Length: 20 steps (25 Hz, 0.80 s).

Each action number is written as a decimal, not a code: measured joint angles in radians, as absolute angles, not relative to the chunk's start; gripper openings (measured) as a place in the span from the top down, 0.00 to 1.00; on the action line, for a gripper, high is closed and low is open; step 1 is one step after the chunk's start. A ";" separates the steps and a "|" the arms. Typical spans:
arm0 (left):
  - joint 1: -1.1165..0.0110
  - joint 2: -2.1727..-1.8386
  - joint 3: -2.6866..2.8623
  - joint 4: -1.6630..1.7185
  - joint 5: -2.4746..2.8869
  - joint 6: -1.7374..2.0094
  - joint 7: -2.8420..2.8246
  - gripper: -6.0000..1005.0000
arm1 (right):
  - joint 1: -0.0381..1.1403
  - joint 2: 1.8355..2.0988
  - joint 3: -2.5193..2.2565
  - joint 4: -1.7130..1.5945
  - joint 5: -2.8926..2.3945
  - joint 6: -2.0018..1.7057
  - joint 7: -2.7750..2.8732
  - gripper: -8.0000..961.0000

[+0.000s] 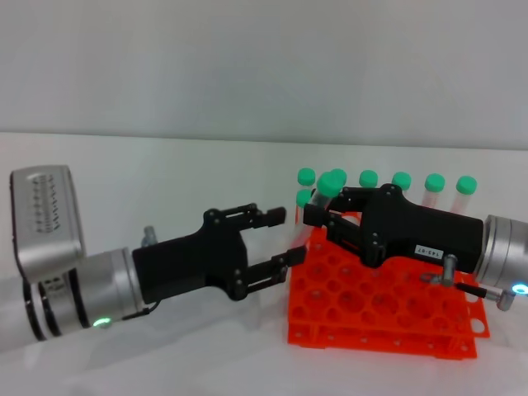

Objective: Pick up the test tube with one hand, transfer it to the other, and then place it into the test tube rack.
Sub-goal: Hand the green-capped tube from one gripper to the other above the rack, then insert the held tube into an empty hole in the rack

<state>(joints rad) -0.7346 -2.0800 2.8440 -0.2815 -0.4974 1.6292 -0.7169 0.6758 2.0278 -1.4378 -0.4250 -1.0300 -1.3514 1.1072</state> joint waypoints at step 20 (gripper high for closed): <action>-0.363 -2.083 2.842 -0.241 -1.052 1.569 -0.585 0.11 | 0.640 2.021 -1.437 -0.449 -0.981 -1.147 1.026 0.78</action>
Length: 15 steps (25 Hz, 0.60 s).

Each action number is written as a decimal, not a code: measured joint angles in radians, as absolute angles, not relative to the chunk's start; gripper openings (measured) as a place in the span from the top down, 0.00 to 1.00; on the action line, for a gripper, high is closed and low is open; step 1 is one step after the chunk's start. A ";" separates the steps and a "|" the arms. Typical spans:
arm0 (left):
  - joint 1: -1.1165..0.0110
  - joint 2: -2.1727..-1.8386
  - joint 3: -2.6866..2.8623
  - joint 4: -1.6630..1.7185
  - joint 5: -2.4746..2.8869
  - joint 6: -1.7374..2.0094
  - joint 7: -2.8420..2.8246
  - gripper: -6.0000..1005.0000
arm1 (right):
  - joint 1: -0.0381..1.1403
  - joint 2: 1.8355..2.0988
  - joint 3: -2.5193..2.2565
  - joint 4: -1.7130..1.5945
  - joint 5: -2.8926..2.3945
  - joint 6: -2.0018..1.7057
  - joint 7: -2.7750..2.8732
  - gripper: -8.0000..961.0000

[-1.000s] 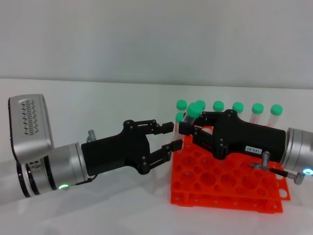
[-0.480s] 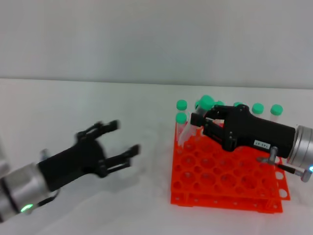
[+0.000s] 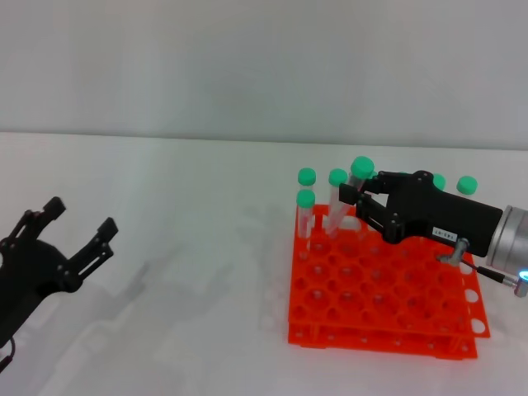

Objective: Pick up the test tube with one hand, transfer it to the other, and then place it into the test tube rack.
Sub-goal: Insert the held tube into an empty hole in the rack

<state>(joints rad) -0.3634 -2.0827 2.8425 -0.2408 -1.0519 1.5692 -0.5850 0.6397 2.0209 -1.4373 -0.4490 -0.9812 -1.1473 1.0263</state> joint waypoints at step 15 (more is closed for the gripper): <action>-0.376 -2.083 2.842 -0.224 -1.060 1.547 -0.569 0.11 | 0.641 2.028 -1.465 -0.449 -0.979 -1.088 0.981 0.78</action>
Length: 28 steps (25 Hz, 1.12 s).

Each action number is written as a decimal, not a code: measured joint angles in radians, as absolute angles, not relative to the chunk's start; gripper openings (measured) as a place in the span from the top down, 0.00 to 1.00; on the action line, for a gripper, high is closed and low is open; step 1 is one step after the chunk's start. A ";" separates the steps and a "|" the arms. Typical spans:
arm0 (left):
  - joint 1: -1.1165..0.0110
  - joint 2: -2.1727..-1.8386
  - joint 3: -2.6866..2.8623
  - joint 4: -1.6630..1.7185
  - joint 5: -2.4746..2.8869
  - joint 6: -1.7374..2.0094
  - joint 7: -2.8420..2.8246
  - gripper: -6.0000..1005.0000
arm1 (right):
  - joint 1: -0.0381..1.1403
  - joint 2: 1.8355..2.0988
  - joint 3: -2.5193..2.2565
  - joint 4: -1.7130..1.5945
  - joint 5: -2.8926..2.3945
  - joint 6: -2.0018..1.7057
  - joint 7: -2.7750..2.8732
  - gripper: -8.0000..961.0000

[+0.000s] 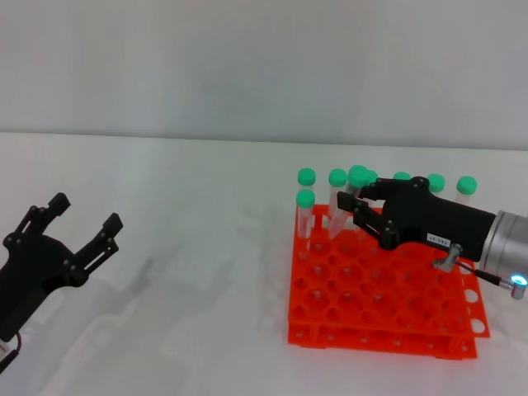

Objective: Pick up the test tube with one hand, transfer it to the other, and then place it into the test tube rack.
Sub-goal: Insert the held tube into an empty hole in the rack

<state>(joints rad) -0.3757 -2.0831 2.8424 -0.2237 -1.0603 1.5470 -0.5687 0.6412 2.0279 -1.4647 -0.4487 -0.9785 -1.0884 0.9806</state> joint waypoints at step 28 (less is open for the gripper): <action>-0.394 -2.081 2.842 -0.199 -1.052 1.509 -0.558 0.11 | 0.667 2.028 -1.581 -0.450 -0.912 -0.979 0.916 0.77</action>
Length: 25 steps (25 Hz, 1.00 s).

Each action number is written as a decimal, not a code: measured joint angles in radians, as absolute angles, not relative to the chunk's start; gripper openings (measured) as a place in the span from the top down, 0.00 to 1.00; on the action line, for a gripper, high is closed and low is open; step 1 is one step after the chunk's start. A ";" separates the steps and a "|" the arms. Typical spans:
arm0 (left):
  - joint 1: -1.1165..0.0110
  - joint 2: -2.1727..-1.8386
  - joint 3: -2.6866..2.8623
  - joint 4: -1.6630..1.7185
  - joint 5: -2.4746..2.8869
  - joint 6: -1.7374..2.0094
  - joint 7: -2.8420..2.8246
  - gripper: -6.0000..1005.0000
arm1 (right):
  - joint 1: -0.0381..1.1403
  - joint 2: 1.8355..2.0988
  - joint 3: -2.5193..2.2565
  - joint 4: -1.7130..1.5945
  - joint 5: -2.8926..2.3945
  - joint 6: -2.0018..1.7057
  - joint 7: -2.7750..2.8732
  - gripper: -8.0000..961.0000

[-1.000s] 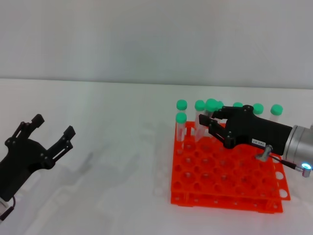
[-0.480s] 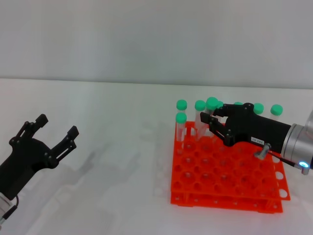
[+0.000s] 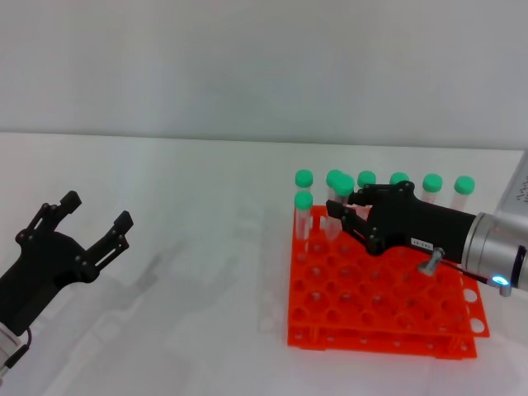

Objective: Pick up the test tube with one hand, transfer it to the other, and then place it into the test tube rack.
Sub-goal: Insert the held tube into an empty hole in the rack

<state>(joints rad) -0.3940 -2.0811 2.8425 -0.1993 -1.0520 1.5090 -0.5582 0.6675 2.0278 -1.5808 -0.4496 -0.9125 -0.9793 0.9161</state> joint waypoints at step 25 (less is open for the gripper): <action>-0.404 -2.082 2.842 -0.195 -1.046 1.510 -0.558 0.11 | 0.690 2.028 -1.637 -0.454 -0.909 -0.925 0.911 0.76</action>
